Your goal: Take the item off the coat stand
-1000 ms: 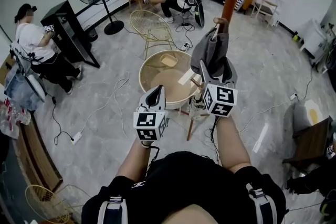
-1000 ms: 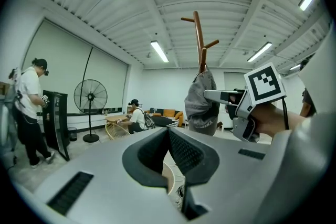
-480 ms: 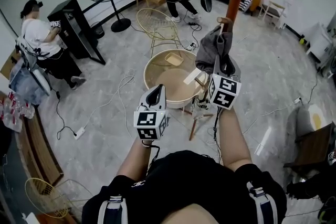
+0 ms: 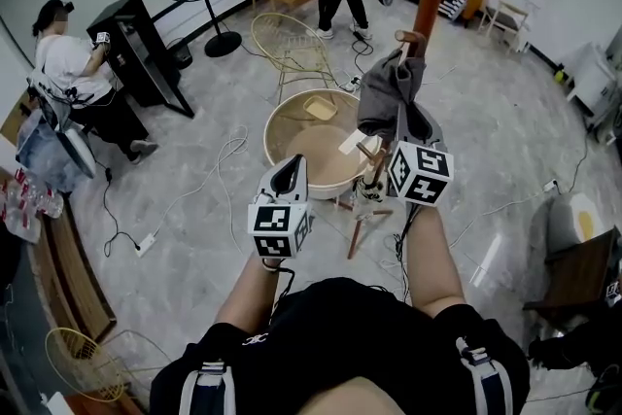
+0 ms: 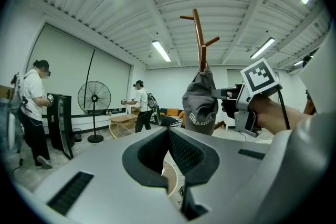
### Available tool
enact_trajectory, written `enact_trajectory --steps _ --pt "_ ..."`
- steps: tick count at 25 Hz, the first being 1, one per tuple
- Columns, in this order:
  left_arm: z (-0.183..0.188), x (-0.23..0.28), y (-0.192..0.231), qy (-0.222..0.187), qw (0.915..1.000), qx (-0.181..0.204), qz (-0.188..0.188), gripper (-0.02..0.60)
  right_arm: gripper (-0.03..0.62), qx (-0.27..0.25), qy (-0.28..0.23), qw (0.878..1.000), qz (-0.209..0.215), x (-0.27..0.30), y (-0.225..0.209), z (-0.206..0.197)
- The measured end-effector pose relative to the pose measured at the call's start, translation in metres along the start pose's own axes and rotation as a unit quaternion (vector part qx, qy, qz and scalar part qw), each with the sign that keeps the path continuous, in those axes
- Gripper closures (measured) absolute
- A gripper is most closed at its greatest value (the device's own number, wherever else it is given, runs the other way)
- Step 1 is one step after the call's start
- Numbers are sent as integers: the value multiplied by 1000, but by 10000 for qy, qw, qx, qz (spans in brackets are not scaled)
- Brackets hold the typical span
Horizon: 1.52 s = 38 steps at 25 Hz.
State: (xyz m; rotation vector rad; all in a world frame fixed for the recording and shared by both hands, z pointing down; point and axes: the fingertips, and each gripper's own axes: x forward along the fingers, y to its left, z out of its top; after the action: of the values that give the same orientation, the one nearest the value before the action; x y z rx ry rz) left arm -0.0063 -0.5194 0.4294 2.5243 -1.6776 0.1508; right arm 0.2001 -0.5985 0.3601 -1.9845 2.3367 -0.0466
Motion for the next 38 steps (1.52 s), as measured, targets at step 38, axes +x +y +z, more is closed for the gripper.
enact_trajectory --steps 38 --pt "-8 -7 -26 135 9997 76 -195 565 557 490 449 9940 864 -86 33 -60"
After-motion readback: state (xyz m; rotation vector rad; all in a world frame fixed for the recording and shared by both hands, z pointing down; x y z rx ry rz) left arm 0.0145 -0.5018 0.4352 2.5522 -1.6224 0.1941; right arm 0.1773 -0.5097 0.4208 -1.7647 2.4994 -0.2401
